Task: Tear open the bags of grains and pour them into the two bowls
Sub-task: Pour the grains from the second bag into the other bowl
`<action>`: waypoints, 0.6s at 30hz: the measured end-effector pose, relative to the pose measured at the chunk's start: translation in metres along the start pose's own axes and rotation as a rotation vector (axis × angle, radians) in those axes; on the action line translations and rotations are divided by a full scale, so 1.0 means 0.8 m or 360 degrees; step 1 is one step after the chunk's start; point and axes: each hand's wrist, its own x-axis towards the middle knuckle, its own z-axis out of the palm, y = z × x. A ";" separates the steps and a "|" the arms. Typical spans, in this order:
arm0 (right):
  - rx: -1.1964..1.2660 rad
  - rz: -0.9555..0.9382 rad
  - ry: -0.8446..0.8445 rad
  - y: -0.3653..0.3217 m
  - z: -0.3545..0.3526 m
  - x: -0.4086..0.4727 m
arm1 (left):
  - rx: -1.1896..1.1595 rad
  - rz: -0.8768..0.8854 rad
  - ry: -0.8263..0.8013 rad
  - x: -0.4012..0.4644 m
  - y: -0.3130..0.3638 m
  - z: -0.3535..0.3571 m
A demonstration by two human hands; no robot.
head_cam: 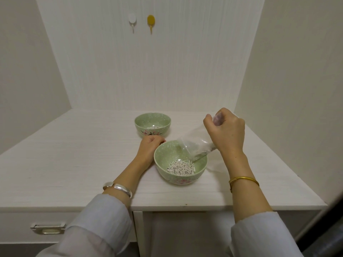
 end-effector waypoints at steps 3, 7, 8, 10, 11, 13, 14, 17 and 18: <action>-0.0009 0.0007 -0.0008 -0.002 -0.001 0.001 | -0.0014 -0.0011 -0.0004 0.000 -0.001 0.000; -0.0013 -0.0002 -0.0009 -0.003 -0.003 0.003 | -0.0035 -0.0002 -0.0027 0.000 -0.001 0.000; -0.0015 -0.0007 -0.0011 -0.004 -0.003 0.003 | -0.0033 0.0002 -0.0029 0.000 -0.001 0.000; -0.0022 -0.0012 -0.0012 -0.005 -0.004 0.004 | -0.0036 -0.0002 -0.0034 0.000 -0.002 -0.001; -0.0028 -0.0013 -0.0012 -0.005 -0.004 0.004 | -0.0040 -0.0004 -0.0037 0.000 -0.002 -0.001; -0.0035 -0.0017 -0.0013 -0.006 -0.004 0.005 | -0.0042 -0.0006 -0.0036 0.001 -0.002 -0.001; -0.0038 -0.0017 -0.0014 -0.007 -0.004 0.006 | -0.0042 -0.0010 -0.0030 0.001 -0.002 -0.001; -0.0046 -0.0016 -0.0019 -0.007 -0.004 0.006 | -0.0044 -0.0022 -0.0016 0.001 -0.002 0.000; -0.0047 -0.0015 -0.0023 -0.008 -0.004 0.006 | -0.0046 -0.0026 -0.0018 0.001 -0.002 0.000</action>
